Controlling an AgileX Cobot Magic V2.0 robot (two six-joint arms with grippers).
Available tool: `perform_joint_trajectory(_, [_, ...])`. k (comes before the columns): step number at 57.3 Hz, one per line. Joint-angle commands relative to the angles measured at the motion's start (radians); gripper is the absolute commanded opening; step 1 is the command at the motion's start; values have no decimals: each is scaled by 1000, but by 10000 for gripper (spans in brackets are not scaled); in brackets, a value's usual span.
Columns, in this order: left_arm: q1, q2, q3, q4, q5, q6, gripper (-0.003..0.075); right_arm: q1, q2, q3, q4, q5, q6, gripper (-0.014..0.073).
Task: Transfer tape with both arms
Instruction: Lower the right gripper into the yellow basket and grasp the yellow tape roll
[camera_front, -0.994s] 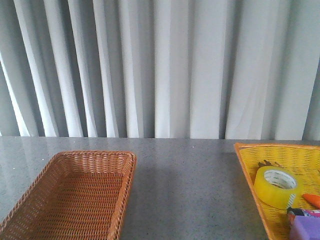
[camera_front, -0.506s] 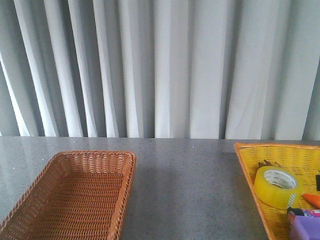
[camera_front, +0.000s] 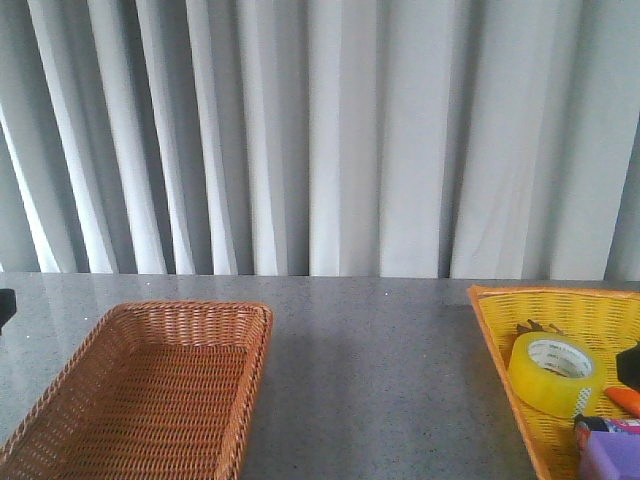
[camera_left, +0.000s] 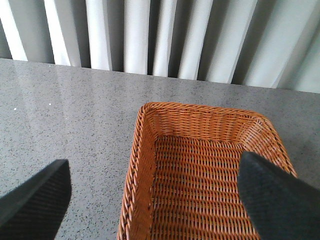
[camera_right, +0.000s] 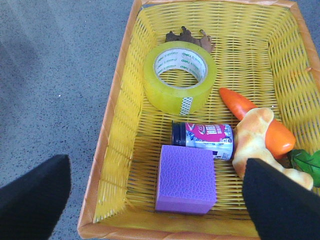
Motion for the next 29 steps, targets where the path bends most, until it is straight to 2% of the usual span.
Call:
perform_joint_trajectory(1, [-8, -12, -30, -8, -81, -7, 607, 1, -36, -34, -4, -58, 0, 644])
perform_joint_trajectory(15, [-8, -13, -30, -9, -72, -9, 529, 0, 54, -116, -107, -54, 68, 564])
perform_joint_trajectory(20, [-8, -15, -30, -8, -23, -8, 512, 0, 140, -211, -153, -11, 87, 545])
perform_joint_trajectory(29, [-8, -15, -30, -7, 11, -8, 503, -15, 329, -440, -150, 97, 82, 528])
